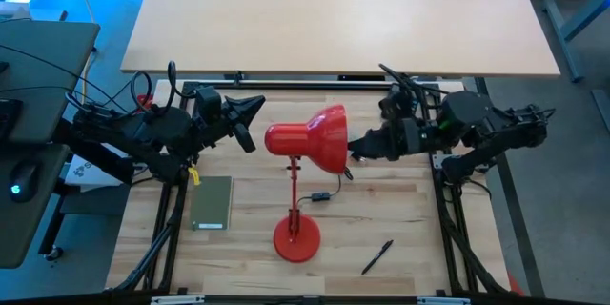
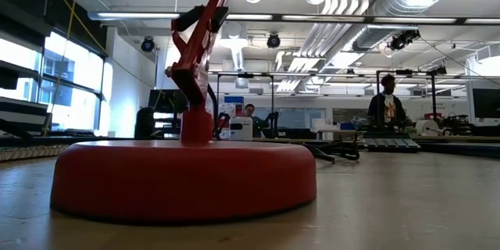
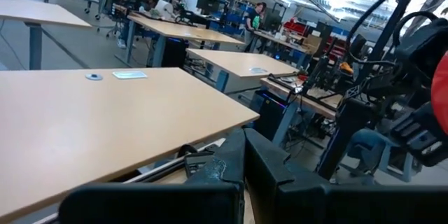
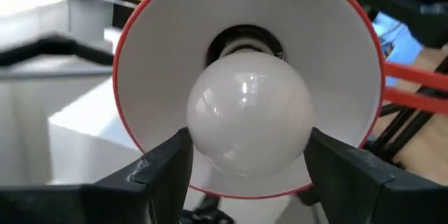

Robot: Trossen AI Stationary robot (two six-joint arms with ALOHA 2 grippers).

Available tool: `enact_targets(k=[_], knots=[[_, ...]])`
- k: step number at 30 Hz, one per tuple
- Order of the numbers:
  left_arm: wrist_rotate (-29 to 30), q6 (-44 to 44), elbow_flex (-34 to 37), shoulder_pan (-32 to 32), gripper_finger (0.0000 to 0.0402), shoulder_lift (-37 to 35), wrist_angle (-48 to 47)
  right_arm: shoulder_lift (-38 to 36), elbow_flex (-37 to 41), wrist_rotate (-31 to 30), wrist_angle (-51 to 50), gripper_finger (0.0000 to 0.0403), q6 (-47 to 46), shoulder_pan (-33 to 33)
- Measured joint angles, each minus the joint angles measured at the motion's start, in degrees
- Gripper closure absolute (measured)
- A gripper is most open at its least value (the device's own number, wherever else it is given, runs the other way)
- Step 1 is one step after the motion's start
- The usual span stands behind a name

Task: Screw lightbulb
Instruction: Insert the white lightbulb into the red lamp

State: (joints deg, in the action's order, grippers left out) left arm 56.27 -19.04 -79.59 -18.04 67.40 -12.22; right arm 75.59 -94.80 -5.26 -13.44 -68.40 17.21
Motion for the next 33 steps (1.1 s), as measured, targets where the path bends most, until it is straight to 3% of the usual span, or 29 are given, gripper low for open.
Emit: enact_targets(k=[13, 20, 27, 33], knots=[[-0.75, -6.13, 0.00, 0.00, 0.0401, 0.00, -0.01, -0.22, 0.00, 2.26, -1.02, 0.0160, 32.27, 0.00], [-3.78, -12.83, 0.00, -0.02, 0.0402, 0.13, 0.06, -0.22, 0.00, 1.90, -3.16, 0.0173, 56.90, 0.02], [-3.87, -15.44, 0.00, 0.00, 0.0402, 0.86, 0.03, -0.36, 0.00, -1.48, -6.95, 0.0177, 74.09, 0.02], [-3.93, -17.24, 0.02, 0.00, 0.0402, 1.66, 0.08, -1.22, 0.00, -8.16, -10.71, 0.0177, 85.07, 0.02]])
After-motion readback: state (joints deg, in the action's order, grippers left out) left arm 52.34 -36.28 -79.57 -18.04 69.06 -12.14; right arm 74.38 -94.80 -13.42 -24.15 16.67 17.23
